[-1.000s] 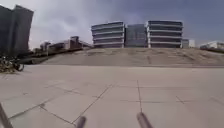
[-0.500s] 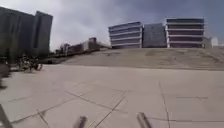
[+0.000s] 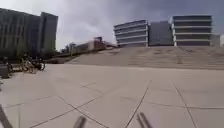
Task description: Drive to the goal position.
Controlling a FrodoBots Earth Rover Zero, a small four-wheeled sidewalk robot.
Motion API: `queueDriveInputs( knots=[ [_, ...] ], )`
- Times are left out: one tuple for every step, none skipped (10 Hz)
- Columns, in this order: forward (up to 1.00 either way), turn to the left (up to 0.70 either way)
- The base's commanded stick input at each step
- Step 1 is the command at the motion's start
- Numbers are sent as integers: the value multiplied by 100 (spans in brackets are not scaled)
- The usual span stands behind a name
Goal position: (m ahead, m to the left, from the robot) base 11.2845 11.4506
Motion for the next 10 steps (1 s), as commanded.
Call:
queueDriveInputs(
  knots=[
    [100, 0],
    [100, 0],
    [100, 0],
    [100, 0],
    [100, 0],
    [100, 18],
    [100, 33],
    [100, 40],
    [100, 40],
    [100, 40]
  ],
)
